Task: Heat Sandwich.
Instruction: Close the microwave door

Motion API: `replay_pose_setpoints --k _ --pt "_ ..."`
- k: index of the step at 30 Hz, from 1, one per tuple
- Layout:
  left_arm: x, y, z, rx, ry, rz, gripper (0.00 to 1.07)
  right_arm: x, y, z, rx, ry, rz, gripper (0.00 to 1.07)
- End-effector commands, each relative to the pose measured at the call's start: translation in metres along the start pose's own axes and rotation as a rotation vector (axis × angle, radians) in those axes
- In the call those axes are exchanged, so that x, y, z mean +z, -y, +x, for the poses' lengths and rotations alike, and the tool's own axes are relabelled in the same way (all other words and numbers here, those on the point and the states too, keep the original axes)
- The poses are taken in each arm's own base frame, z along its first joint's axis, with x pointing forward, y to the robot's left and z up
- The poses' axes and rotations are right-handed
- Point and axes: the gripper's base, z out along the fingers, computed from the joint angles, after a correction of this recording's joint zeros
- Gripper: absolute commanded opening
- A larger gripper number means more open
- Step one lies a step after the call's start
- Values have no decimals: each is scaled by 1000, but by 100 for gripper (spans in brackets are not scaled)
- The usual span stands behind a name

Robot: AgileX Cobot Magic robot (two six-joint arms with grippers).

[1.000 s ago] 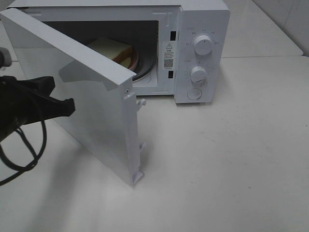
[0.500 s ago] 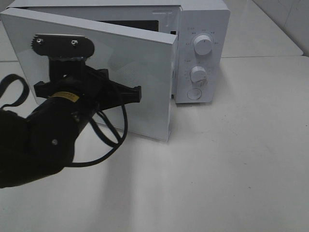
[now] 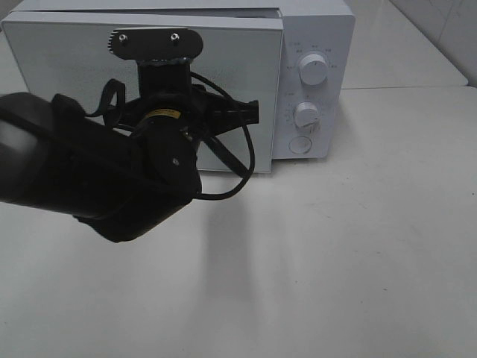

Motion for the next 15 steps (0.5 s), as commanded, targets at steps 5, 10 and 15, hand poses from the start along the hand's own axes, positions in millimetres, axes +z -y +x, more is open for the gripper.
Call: replay_pose_setpoints --k 5,10,15 --pt "13 20 -3 -26 30 3 0 -3 0 2 8 32 9 60" --pt "24 33 -5 11 50 6 0 -3 0 2 8 32 9 60" --pt "31 41 -6 24 64 6 0 -3 0 2 8 32 9 60"
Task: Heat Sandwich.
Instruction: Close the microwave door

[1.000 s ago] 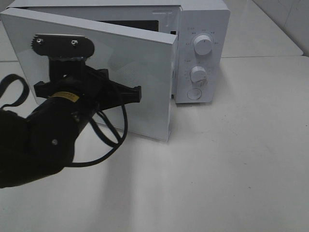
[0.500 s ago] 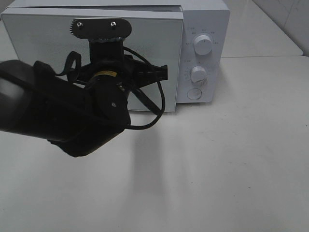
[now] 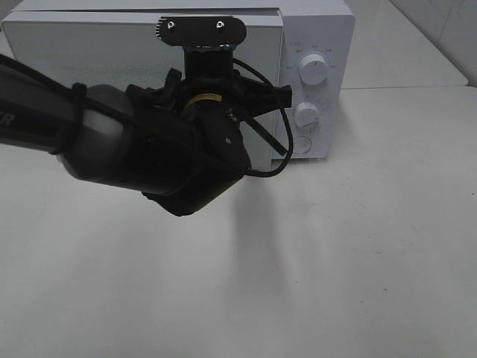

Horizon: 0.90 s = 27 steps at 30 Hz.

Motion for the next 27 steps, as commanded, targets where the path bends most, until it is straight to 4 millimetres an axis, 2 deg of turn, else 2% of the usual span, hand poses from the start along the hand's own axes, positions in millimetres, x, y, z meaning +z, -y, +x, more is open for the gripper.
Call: replay_pose_setpoints --k 1,8,19,27 --pt "2 6 -2 3 18 3 0 -3 0 2 8 32 9 60" --pt "8 12 2 6 24 4 0 -3 0 2 8 32 9 60" --pt "28 -10 -2 4 34 -42 0 -3 0 2 8 32 9 60" --pt "35 -17 -4 15 48 -50 0 -3 0 2 8 32 9 60"
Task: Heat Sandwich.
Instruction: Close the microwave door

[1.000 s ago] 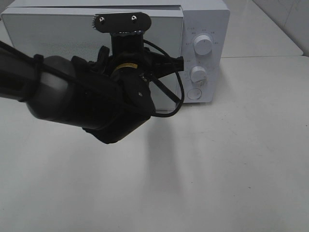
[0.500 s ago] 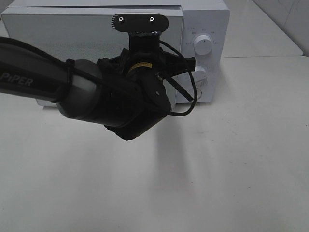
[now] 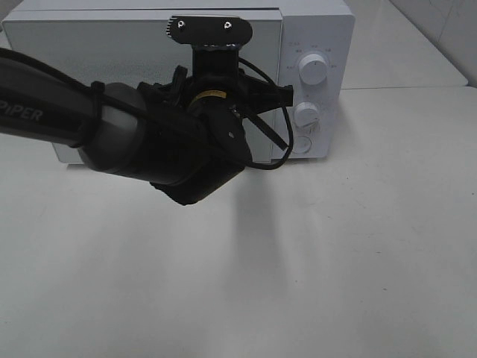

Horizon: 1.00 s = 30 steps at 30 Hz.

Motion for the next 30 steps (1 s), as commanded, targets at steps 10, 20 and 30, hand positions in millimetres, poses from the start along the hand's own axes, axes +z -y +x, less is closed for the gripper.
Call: replay_pose_setpoints --k 10,20,30 --pt "25 -31 -8 -31 37 -78 0 -3 0 2 8 32 9 60" --pt "16 -21 -8 -74 -24 -37 0 -3 0 2 7 32 9 60" --pt "-16 8 -26 -90 -74 75 0 -3 0 2 7 32 9 60"
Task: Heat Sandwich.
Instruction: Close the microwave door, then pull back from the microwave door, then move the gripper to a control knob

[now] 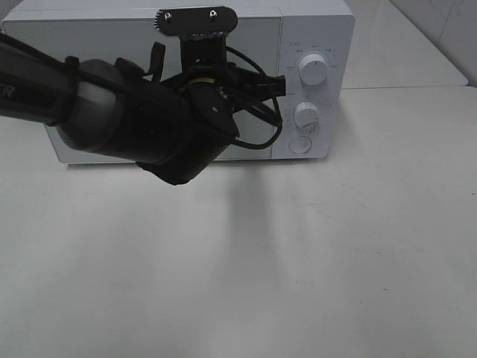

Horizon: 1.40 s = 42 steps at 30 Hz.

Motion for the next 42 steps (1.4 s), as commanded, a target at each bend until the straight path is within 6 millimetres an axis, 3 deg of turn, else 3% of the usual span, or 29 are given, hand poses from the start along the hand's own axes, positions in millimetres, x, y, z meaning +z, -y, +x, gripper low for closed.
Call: replay_pose_setpoints --k 1,8,15,18,20,22,25,26,28,30,33,34,35,37,38,39,41,42 --pt "-20 16 -15 -18 4 51 0 -3 0 2 7 32 9 60" --pt "-59 35 -21 99 -78 257 0 -3 0 2 7 32 9 60" --pt "-92 30 -31 243 -105 486 0 -3 0 2 7 32 9 60" --pt "-120 16 -34 379 -113 622 0 -3 0 2 7 32 9 60" --pt "-126 13 -35 401 -118 648 0 -3 0 2 7 32 9 60" --pt "-143 -3 -39 425 -148 702 0 -3 0 2 7 32 9 60" --pt "-150 -17 -40 421 -181 718 0 -3 0 2 7 32 9 60" --pt "-155 -33 -43 410 -214 726 0 -3 0 2 7 32 9 60" --pt "-159 -48 -46 399 -257 746 0 -3 0 2 7 32 9 60" --pt "-161 -55 -49 391 -272 755 0 -3 0 2 7 32 9 60" --pt "-164 -85 -61 335 -378 787 21 -3 0 2 7 32 9 60" --pt "-164 -85 -61 335 -378 787 21 -3 0 2 7 32 9 60" --pt "-164 -100 -65 311 -426 775 40 -3 0 2 7 32 9 60" --pt "-165 -115 -67 260 -489 738 55 -3 0 2 7 32 9 60" --pt "-165 -115 -67 260 -489 738 55 -3 0 2 7 32 9 60" --pt "-166 -131 -68 193 -573 679 65 -3 0 2 7 32 9 60" --pt "-167 -149 -68 176 -644 595 66 -3 0 2 7 32 9 60" --pt "-167 -149 -68 176 -644 595 66 -3 0 2 7 32 9 60"
